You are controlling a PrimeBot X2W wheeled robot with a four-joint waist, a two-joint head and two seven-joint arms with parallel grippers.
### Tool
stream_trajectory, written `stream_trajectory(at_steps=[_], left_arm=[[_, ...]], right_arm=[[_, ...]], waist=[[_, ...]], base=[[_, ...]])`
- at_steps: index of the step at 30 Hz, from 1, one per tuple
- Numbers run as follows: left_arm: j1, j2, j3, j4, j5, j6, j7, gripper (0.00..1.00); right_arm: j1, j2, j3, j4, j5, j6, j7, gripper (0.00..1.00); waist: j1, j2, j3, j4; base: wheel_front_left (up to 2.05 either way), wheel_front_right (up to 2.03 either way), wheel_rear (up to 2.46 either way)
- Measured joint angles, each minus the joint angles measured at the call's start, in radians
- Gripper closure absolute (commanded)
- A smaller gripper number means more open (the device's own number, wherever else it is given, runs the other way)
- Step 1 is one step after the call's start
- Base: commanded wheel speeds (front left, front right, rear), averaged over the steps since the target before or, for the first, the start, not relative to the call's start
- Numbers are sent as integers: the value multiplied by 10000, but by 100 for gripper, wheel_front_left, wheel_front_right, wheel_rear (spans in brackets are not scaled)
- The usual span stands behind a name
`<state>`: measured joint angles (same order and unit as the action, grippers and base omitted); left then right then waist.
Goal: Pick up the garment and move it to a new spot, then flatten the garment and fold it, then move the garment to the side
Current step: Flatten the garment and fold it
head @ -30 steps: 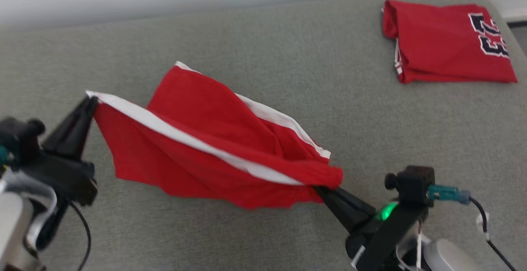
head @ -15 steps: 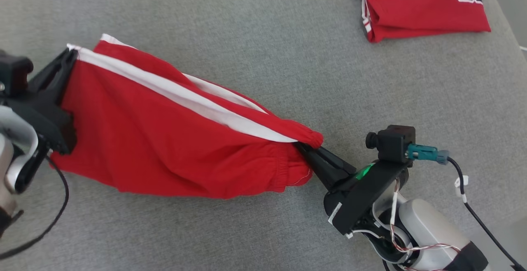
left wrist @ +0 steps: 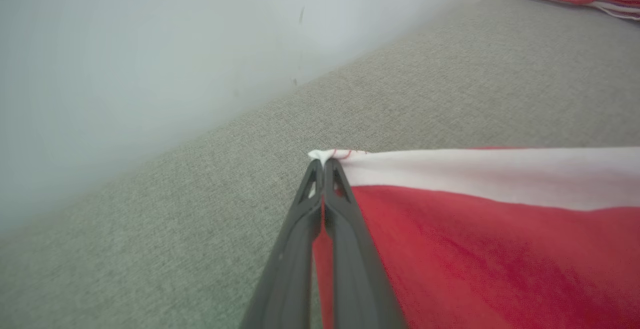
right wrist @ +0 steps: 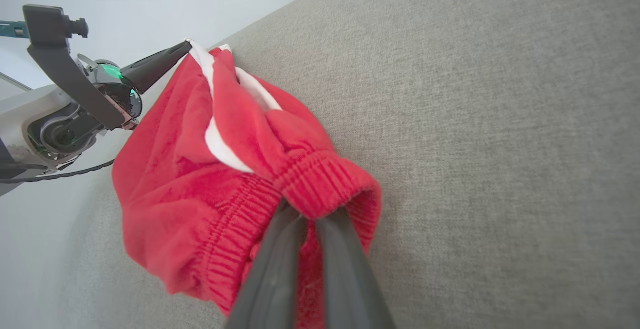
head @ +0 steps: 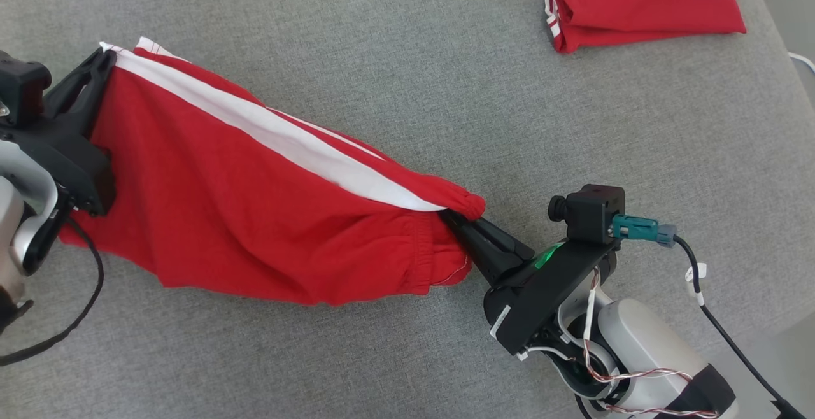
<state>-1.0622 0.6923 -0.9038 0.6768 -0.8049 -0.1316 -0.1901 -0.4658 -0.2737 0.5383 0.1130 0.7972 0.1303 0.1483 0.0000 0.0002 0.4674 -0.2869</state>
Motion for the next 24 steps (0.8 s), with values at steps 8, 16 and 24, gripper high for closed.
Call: stream_trajectory(at_steps=[8,16,24], left_arm=[[-32,-316,-564,539,-497,0,-568,0],[512,-69,1164,-313,-397,59,-723,0],[1830,-86,2230,-1135,522,236,-723,0]], right_arm=[[448,-263,-280,-194,-221,0,-249,0],[1618,-522,-2010,-1885,-1026,0,-1149,0],[2212,132,-2792,-2224,-2688,0,-2596,0]], waist=[[0,-1,-458,74],[-2,-3,-1427,186],[-3,-4,-2054,233]], base=[[0,0,0],[0,0,0],[0,0,0]])
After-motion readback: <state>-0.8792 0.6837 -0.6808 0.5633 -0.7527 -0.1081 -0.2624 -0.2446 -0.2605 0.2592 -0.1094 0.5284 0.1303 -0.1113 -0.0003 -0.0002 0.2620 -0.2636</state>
